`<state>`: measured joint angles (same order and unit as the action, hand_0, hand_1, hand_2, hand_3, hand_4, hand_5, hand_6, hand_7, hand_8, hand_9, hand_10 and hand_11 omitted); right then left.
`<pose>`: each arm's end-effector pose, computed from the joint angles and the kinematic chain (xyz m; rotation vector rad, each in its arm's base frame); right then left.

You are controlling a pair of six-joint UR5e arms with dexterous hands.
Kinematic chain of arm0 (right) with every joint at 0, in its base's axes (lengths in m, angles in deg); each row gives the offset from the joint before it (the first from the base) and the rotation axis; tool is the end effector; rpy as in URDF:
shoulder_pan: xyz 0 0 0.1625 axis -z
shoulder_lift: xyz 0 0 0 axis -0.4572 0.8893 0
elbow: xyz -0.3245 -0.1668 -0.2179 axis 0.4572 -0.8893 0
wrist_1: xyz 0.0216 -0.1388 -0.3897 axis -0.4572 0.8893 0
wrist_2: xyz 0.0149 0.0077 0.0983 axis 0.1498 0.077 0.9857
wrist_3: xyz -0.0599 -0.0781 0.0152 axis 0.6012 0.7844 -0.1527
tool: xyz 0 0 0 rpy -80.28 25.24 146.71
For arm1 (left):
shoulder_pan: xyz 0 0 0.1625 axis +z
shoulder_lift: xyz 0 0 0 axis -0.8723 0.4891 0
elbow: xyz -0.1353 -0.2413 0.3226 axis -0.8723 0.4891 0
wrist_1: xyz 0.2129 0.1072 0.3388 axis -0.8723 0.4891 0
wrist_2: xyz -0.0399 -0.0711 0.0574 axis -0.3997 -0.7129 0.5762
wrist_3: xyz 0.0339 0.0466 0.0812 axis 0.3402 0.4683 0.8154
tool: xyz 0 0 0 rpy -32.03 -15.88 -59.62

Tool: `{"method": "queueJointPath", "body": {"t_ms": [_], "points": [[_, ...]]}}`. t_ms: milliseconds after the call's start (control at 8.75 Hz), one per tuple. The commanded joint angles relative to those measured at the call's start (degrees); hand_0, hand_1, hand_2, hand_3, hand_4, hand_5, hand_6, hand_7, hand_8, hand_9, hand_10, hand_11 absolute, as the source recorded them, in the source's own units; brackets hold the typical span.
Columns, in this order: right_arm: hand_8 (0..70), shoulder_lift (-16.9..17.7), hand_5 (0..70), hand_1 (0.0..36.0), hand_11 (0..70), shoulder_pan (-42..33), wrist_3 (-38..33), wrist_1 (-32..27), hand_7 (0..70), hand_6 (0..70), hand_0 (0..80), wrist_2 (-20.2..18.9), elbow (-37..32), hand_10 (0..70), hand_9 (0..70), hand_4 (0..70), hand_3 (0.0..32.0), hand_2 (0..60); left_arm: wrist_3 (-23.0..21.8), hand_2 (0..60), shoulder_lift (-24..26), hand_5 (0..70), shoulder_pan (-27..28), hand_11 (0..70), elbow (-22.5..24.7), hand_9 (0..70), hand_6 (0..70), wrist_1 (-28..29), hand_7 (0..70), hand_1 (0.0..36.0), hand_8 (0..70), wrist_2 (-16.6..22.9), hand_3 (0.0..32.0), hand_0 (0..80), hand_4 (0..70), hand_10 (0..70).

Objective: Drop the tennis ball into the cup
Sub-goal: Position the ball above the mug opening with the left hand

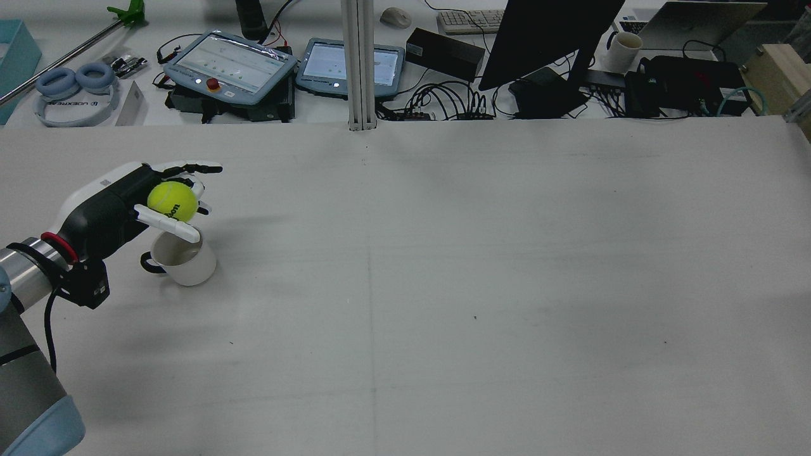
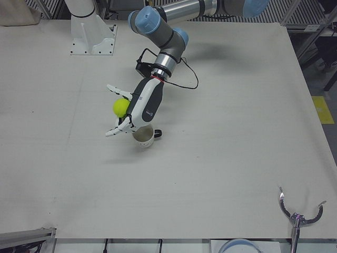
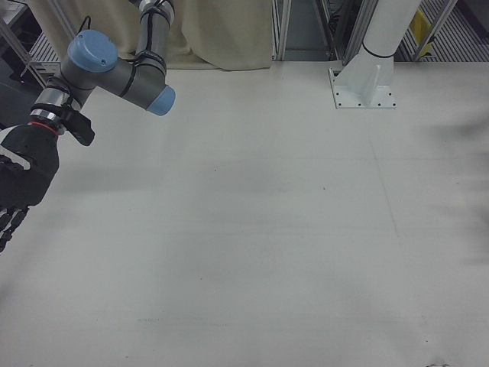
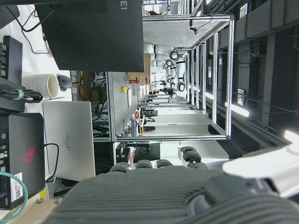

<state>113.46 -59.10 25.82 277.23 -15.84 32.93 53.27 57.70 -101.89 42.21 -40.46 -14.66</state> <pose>0.1146 -0.5394 0.6751 -0.0503 2.0053 -2.2760 0.2879 -0.4709 0.4075 -0.2081 1.9580 -1.6637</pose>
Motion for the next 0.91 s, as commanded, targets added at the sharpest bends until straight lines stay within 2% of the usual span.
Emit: {"method": "queueJointPath", "body": {"t_ms": [0, 114, 229, 343, 457, 571, 686, 800], "points": [[0.0, 0.0, 0.0, 0.0, 0.0, 0.0, 0.0, 0.0, 0.0, 0.0, 0.0, 0.0, 0.0, 0.0, 0.0, 0.0, 0.0, 0.0, 0.1, 0.0, 4.0, 12.3, -0.1, 34.7, -7.6, 66.4, 41.9, 3.5, 70.0, 12.0, 43.8, -0.2, 0.0, 54.6, 25.7, 23.3], [0.0, 0.0, 0.0, 0.0, 0.0, 0.0, 0.0, 0.0, 0.0, 0.0, 0.0, 0.0, 0.1, 0.0, 0.0, 0.0, 0.0, 0.0, 0.1, 0.0, 4.0, 13.2, -0.4, 34.5, -8.0, 66.1, 46.1, 4.0, 70.0, 12.1, 44.4, -0.1, 0.0, 55.3, 25.8, 23.1], [0.0, 0.0, 0.0, 0.0, 0.0, 0.0, 0.0, 0.0, 0.0, 0.0, 0.0, 0.0, 0.1, 0.0, 0.0, 0.0, 0.0, 0.0, 0.1, 0.0, 4.0, 13.0, -0.9, 33.6, -8.0, 65.5, 45.7, 4.0, 70.0, 11.9, 44.0, 0.0, 0.0, 54.3, 25.7, 22.5], [0.0, 0.0, 0.0, 0.0, 0.0, 0.0, 0.0, 0.0, 0.0, 0.0, 0.0, 0.0, 0.2, 0.0, 0.0, 0.0, 0.0, 0.0, 0.0, 0.0, 3.6, 12.0, -0.9, 28.5, -8.1, 61.5, 47.9, 4.7, 70.0, 9.1, 42.0, -0.1, 0.0, 49.1, 24.6, 19.2], [0.0, 0.0, 0.0, 0.0, 0.0, 0.0, 0.0, 0.0, 0.0, 0.0, 0.0, 0.0, 0.2, 0.0, 0.0, 0.0, 0.0, 0.0, 0.0, 0.7, 2.3, 9.6, -1.2, 23.3, -7.7, 59.3, 38.3, 5.7, 70.0, 8.8, 38.6, -0.1, 0.0, 47.7, 23.5, 15.8], [0.0, 0.0, 0.0, 0.0, 0.0, 0.0, 0.0, 0.0, 0.0, 0.0, 0.0, 0.0, 0.2, 0.0, 0.0, 0.0, 0.0, 0.0, -0.2, 1.4, 0.2, 8.7, -1.1, 20.7, -7.2, 59.2, 35.0, 7.0, 70.0, 9.2, 37.9, -0.1, 0.0, 47.4, 23.1, 14.0], [0.0, 0.0, 0.0, 0.0, 0.0, 0.0, 0.0, 0.0, 0.0, 0.0, 0.0, 0.0, 0.1, 0.0, 0.0, 0.0, 0.0, 0.0, -0.3, 2.3, -0.1, 9.7, -1.1, 19.7, -7.0, 58.5, 40.3, 7.1, 70.0, 9.0, 38.6, -0.1, 0.0, 47.4, 22.9, 13.3], [0.0, 0.0, 0.0, 0.0, 0.0, 0.0, 0.0, 0.0, 0.0, 0.0, 0.0, 0.0, 0.1, 0.0, 0.0, 0.0, 0.0, 0.0, -0.2, 2.0, -0.1, 8.6, -1.1, 19.3, -7.1, 58.4, 34.5, 7.2, 70.0, 9.2, 37.4, -0.1, 0.0, 47.2, 22.8, 13.0]]}}
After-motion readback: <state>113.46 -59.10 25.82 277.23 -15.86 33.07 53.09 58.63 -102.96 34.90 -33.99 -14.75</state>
